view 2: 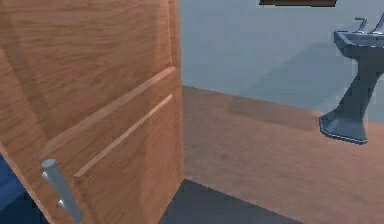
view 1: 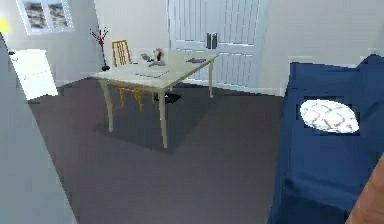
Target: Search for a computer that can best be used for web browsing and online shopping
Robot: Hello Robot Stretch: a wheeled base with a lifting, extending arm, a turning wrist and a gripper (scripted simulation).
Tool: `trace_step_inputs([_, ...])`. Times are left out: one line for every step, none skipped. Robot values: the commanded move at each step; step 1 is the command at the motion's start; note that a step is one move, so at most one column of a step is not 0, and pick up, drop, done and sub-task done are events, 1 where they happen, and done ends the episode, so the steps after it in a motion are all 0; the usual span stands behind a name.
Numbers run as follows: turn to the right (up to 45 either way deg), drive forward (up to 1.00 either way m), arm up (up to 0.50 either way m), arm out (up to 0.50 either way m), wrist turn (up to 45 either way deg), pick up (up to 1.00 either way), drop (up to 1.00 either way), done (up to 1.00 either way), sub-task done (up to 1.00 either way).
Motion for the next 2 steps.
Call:
trace_step_inputs([0.0,0.8,0.0,0.0,0.0,0.0,0.0,0.0,0.0])
trace_step_inputs([-45.0,0.0,0.0,0.0,0.0,0.0,0.0,0.0,0.0])
